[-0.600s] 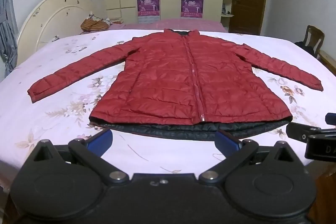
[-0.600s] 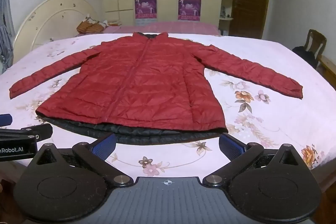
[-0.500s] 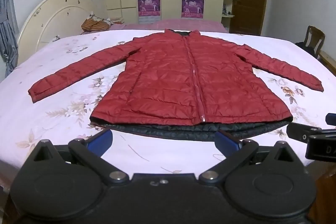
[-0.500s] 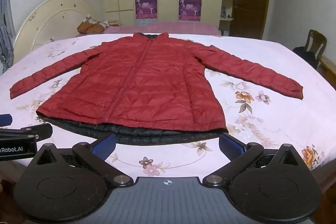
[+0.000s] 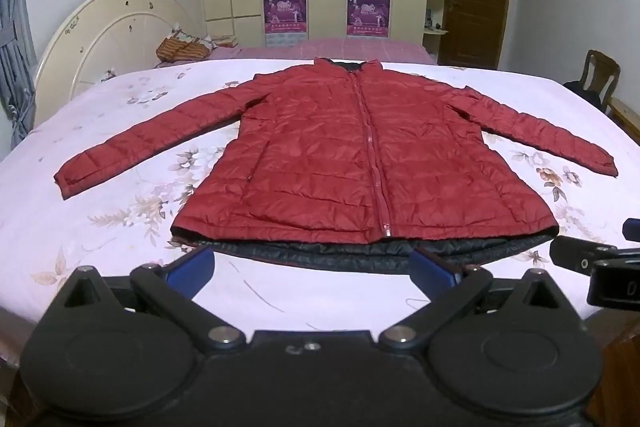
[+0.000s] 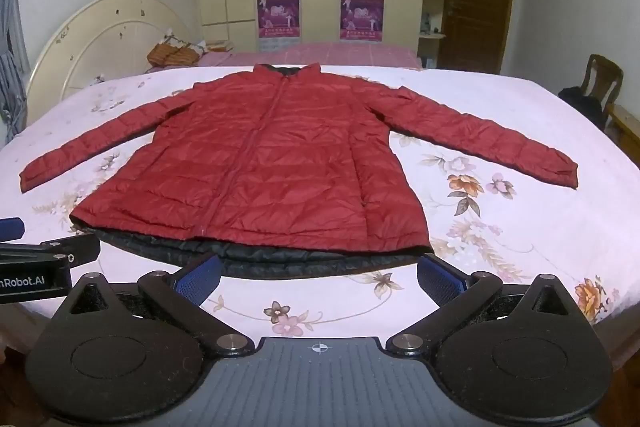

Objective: Fold large clothes

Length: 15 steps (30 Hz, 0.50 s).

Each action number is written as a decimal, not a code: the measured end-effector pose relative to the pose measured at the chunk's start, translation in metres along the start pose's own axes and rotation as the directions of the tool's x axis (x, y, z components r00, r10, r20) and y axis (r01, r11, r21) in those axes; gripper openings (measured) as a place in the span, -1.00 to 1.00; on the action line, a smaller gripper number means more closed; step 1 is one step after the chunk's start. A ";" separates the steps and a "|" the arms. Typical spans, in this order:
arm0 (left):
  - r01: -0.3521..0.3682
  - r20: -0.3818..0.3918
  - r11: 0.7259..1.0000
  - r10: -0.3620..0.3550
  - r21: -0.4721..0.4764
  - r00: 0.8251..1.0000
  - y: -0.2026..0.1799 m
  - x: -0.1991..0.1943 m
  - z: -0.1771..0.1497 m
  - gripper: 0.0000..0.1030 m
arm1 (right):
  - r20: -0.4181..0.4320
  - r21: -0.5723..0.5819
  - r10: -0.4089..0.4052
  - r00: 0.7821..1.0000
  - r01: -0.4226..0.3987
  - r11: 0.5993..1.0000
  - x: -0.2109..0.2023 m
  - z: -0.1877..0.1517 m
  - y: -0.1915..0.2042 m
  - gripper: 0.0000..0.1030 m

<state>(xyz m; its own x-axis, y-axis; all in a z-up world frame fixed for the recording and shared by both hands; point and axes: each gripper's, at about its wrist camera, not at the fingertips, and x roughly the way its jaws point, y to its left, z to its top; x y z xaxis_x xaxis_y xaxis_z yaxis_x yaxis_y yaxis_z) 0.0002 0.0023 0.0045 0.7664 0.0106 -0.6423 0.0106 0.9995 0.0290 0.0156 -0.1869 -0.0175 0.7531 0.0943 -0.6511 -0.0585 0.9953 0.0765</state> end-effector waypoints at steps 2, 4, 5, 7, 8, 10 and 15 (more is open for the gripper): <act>0.000 0.001 1.000 0.000 0.000 1.000 0.000 0.000 0.000 1.00 | -0.001 0.001 0.000 1.000 0.000 1.000 0.000 -0.001 -0.001 1.00; 0.000 0.000 1.000 0.000 0.000 1.000 0.000 0.000 0.000 1.00 | -0.001 0.001 0.000 1.000 0.000 1.000 0.000 -0.003 -0.002 1.00; 0.001 0.000 1.000 -0.001 0.000 1.000 0.000 0.000 0.000 1.00 | -0.001 0.001 -0.001 1.000 0.001 1.000 0.001 -0.002 -0.002 1.00; 0.000 0.000 1.000 0.000 0.001 1.000 0.000 0.000 0.000 1.00 | -0.001 0.001 0.000 1.000 0.000 1.000 0.001 0.001 0.000 1.00; 0.000 -0.001 1.000 0.000 0.001 1.000 0.000 0.000 0.000 1.00 | -0.001 0.001 0.000 1.000 0.000 1.000 0.001 0.001 0.000 1.00; 0.000 0.000 1.000 0.000 -0.001 1.000 0.000 0.000 0.000 1.00 | -0.001 0.002 0.002 1.000 -0.002 1.000 0.001 0.001 -0.001 1.00; 0.000 -0.001 1.000 0.000 -0.002 1.000 -0.001 0.001 0.001 1.00 | 0.000 0.003 0.001 1.000 -0.001 1.000 0.001 0.002 0.001 1.00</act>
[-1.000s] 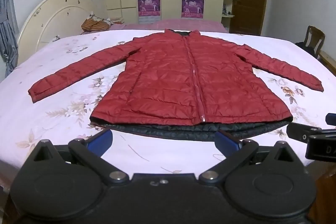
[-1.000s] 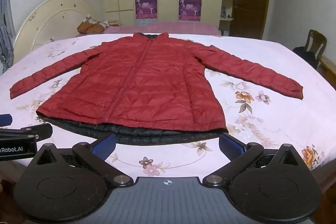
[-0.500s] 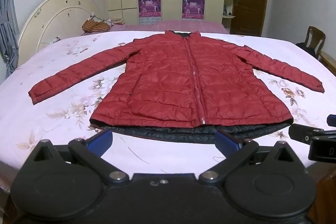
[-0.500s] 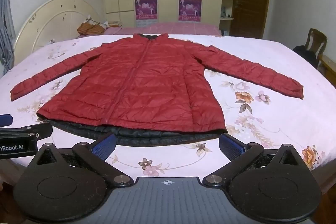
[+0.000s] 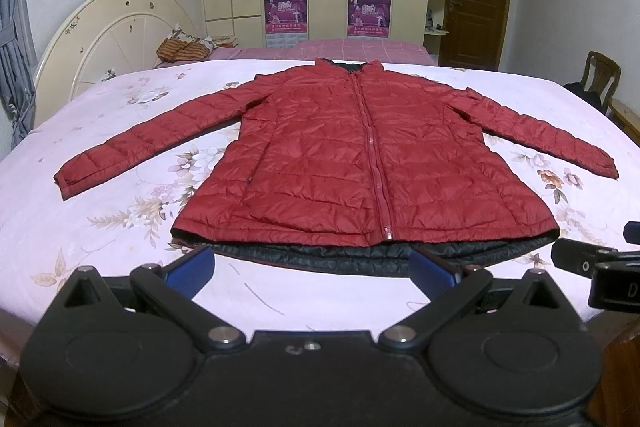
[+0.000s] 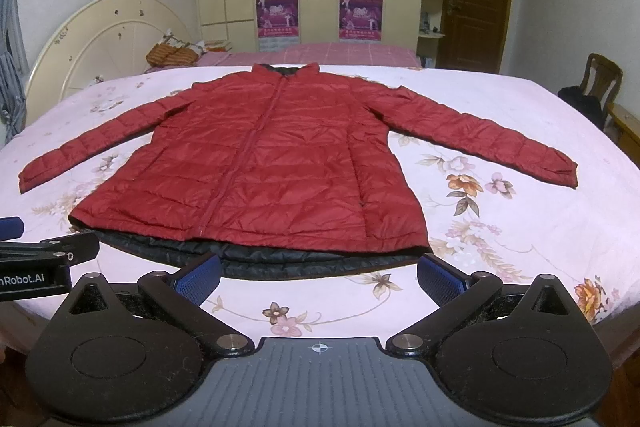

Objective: Fold large clothes

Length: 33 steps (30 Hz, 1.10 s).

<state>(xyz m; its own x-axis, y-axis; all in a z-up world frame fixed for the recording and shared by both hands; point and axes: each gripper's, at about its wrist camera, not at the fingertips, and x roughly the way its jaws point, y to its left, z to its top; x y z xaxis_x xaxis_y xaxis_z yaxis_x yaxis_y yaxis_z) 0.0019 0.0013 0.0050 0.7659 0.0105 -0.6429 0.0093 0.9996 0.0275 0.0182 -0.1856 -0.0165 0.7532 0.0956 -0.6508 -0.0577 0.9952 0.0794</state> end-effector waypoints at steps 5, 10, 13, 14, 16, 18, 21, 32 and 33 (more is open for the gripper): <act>0.001 0.001 1.000 -0.001 0.000 1.000 0.000 0.000 0.001 1.00 | -0.001 -0.001 -0.002 1.000 0.002 1.000 0.000 -0.001 -0.002 1.00; 0.000 0.000 1.000 0.000 -0.002 1.000 -0.001 0.002 0.001 1.00 | 0.000 -0.001 0.000 1.000 0.000 1.000 0.000 -0.001 -0.002 1.00; -0.001 -0.001 1.000 0.001 -0.005 1.000 0.000 0.004 0.002 1.00 | 0.000 -0.001 0.000 1.000 0.000 1.000 0.001 0.000 -0.002 1.00; -0.001 -0.001 1.000 0.001 -0.006 1.000 0.000 0.005 0.003 1.00 | 0.000 0.000 0.000 1.000 0.000 1.000 0.001 0.000 -0.002 1.00; -0.002 0.000 1.000 0.002 -0.008 1.000 0.000 0.004 0.003 1.00 | 0.000 0.000 0.000 1.000 0.000 1.000 0.002 0.000 -0.002 1.00; -0.004 0.000 1.000 0.004 -0.009 1.000 0.001 0.003 0.002 1.00 | 0.000 0.000 0.002 1.000 -0.002 1.000 0.001 0.000 -0.002 1.00; -0.004 0.000 1.000 0.004 -0.009 1.000 0.001 0.003 0.002 1.00 | -0.002 0.001 0.002 1.000 -0.002 1.000 0.002 0.001 -0.002 1.00; -0.003 -0.001 1.000 0.003 -0.010 1.000 0.001 0.003 0.001 1.00 | -0.001 0.002 0.000 1.000 0.000 1.000 0.000 0.000 -0.001 1.00; -0.005 -0.001 1.000 0.005 -0.008 1.000 0.001 0.003 0.001 1.00 | -0.001 0.003 0.001 1.000 -0.001 1.000 0.000 0.000 -0.001 1.00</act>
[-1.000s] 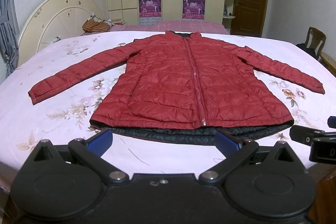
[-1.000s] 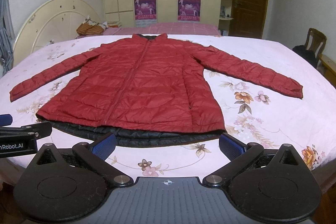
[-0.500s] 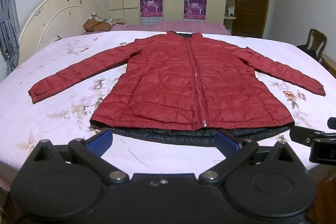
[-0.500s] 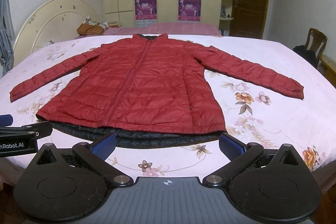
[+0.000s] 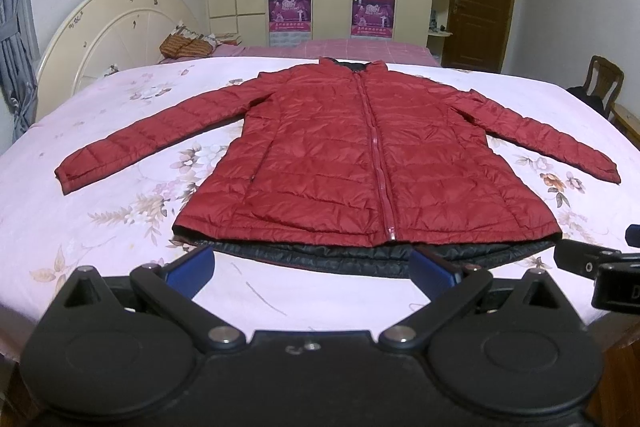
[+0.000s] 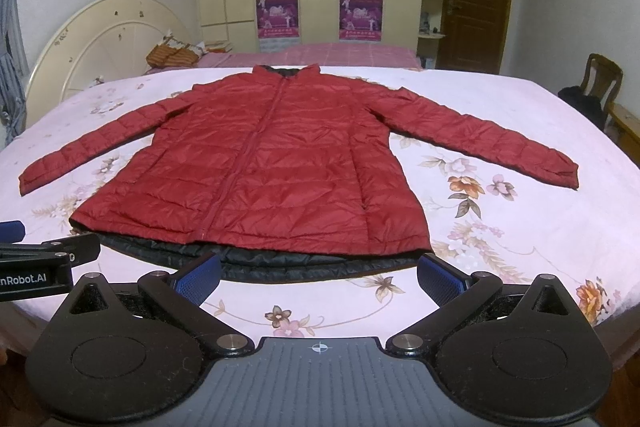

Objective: Fold large clothes

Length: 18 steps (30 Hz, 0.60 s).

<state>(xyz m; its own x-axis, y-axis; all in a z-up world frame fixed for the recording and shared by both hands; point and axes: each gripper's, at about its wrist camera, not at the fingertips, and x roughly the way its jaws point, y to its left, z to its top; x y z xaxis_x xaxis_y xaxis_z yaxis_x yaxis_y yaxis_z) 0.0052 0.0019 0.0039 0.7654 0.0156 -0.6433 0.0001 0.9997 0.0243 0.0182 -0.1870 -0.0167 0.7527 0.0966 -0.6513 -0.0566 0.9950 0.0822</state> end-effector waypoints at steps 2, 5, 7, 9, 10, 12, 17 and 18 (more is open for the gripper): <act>-0.002 0.001 1.000 0.002 -0.004 1.000 0.001 0.000 -0.001 1.00 | 0.001 -0.001 0.000 1.000 0.000 1.000 0.000 0.000 0.000 1.00; -0.002 0.001 1.000 0.002 -0.011 1.000 0.003 -0.001 -0.002 1.00 | 0.001 0.000 0.000 1.000 0.000 1.000 -0.001 0.000 0.000 1.00; -0.001 0.002 1.000 0.001 -0.013 1.000 0.005 -0.002 -0.003 1.00 | 0.003 -0.001 -0.001 1.000 0.001 1.000 0.000 0.001 0.001 1.00; -0.001 0.002 1.000 0.001 -0.014 1.000 0.006 -0.002 -0.002 1.00 | 0.004 0.000 -0.003 1.000 0.003 1.000 -0.001 0.002 0.004 1.00; -0.001 0.002 1.000 0.001 -0.015 1.000 0.006 -0.002 -0.002 1.00 | 0.004 0.000 -0.003 1.000 0.003 1.000 -0.001 0.002 0.004 1.00; -0.001 0.002 1.000 0.001 -0.016 1.000 0.006 -0.002 -0.002 1.00 | 0.004 -0.001 -0.003 1.000 0.003 1.000 -0.001 0.002 0.004 1.00; -0.001 0.002 1.000 0.001 -0.016 1.000 0.006 -0.002 -0.002 1.00 | 0.004 -0.002 -0.003 1.000 0.003 1.000 -0.001 0.002 0.004 1.00; -0.001 0.003 1.000 0.001 -0.016 1.000 0.006 -0.002 -0.002 1.00 | 0.003 -0.001 -0.003 1.000 0.003 1.000 -0.001 0.003 0.003 1.00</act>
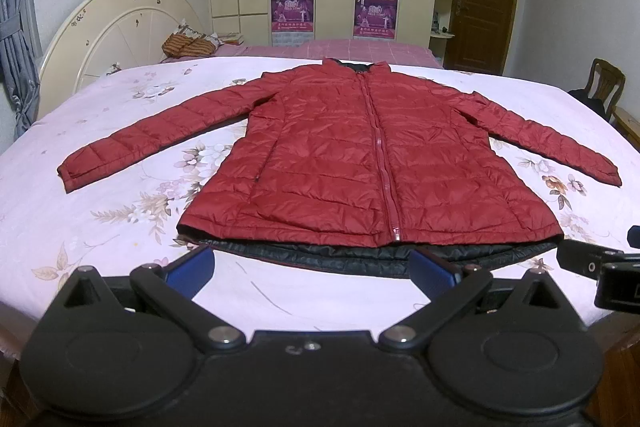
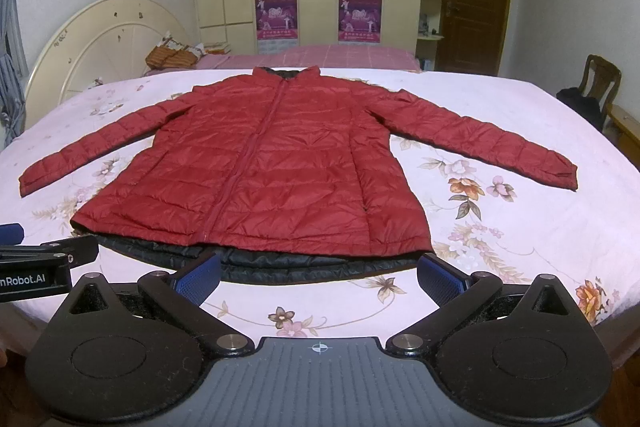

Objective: Fold large clothes

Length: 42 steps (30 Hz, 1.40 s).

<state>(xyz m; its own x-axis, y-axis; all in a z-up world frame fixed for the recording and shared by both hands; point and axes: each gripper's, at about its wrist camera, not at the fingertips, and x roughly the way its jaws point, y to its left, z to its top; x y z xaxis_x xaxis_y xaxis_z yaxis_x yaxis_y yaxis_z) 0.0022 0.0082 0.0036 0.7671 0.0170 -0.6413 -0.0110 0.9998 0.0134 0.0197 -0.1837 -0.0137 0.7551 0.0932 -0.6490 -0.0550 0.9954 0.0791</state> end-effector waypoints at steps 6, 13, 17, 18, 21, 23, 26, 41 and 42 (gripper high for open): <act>0.000 -0.002 1.000 0.000 0.001 1.000 0.000 0.001 0.000 1.00 | 0.000 0.000 0.002 1.000 -0.002 1.000 -0.001 -0.001 0.000 1.00; -0.002 -0.007 1.000 0.002 -0.009 1.000 0.003 0.002 0.001 1.00 | 0.000 0.001 0.003 1.000 -0.003 1.000 0.001 0.000 0.000 1.00; 0.006 -0.011 1.000 -0.006 -0.020 1.000 0.006 0.004 0.004 1.00 | 0.000 0.003 0.002 1.000 -0.002 1.000 0.001 -0.001 0.000 1.00; 0.006 -0.009 1.000 -0.006 -0.022 1.000 0.006 0.004 0.004 1.00 | 0.001 0.003 0.002 1.000 -0.002 1.000 0.001 -0.001 0.000 1.00; 0.023 -0.003 0.999 -0.023 -0.023 1.000 0.007 0.007 0.007 1.00 | 0.002 0.003 -0.002 1.000 0.002 1.000 0.002 0.000 0.000 1.00; 0.023 -0.001 1.000 -0.023 -0.010 1.000 0.005 0.010 0.010 1.00 | 0.001 0.009 -0.006 1.000 0.006 1.000 0.005 0.002 -0.001 1.00; 0.051 -0.022 0.999 -0.051 -0.016 0.998 0.005 0.020 0.017 1.00 | 0.000 0.017 -0.015 1.000 0.015 1.000 0.013 0.006 -0.004 1.00; 0.060 0.026 0.998 -0.060 0.003 0.998 -0.003 0.079 0.058 1.00 | -0.011 0.084 -0.058 0.998 0.058 0.995 0.076 0.044 -0.029 1.00; 0.063 0.027 0.998 -0.063 0.004 0.998 -0.003 0.084 0.062 1.00 | -0.013 0.090 -0.058 0.998 0.059 0.994 0.082 0.047 -0.031 1.00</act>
<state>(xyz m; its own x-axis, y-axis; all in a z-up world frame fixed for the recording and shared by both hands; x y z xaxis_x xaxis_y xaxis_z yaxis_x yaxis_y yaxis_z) 0.1068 0.0063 -0.0031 0.7832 -0.0465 -0.6200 0.0402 0.9989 -0.0242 0.1135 -0.2077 -0.0337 0.7483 0.0358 -0.6624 0.0488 0.9929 0.1088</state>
